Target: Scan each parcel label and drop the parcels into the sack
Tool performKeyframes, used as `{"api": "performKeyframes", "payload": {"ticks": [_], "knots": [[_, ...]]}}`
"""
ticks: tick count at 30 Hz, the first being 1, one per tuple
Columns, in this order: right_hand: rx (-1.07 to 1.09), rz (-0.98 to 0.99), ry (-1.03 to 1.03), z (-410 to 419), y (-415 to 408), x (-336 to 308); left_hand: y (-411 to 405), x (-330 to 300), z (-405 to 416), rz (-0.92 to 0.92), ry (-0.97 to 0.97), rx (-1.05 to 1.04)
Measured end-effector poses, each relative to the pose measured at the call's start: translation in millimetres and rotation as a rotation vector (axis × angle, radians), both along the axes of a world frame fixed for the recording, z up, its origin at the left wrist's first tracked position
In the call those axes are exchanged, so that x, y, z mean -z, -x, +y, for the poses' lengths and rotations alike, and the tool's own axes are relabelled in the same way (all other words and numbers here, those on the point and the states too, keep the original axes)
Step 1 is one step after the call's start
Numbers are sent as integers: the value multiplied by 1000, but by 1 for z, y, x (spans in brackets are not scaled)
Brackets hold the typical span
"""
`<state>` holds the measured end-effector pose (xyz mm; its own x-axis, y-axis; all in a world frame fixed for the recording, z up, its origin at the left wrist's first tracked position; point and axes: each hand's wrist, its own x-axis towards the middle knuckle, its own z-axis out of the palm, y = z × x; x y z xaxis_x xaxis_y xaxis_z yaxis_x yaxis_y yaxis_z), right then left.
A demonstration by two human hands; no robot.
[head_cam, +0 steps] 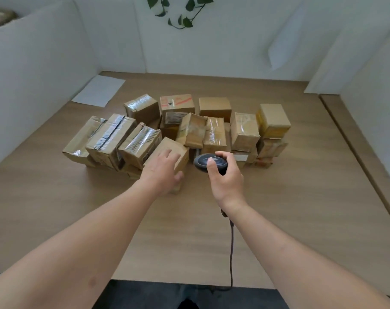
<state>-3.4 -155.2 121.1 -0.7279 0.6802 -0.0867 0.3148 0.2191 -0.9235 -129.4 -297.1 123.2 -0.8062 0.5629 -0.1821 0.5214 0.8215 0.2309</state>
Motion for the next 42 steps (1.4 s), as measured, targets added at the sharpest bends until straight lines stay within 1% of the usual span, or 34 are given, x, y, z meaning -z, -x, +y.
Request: {"api": "performKeyframes", "payload": {"ticks": [5, 9, 13, 19, 29, 36, 42], "knots": [[-9, -46, 31, 17, 31, 18, 37, 28, 9, 2, 85, -23], [-31, -78, 48, 28, 42, 30, 51, 42, 11, -24, 110, -114], [-42, -90, 64, 40, 40, 39, 47, 48, 13, -57, 97, -213], [-107, -90, 80, 53, 23, 41, 14, 49, 25, -91, 56, -320], [-203, -72, 87, 83, -44, 50, -84, 48, 52, -98, 26, -409], [-191, -143, 147, 102, -92, 73, -134, 77, 78, -206, 74, -397], [-174, -199, 218, 108, -106, 100, -146, 116, 93, -264, 141, -383]]}}
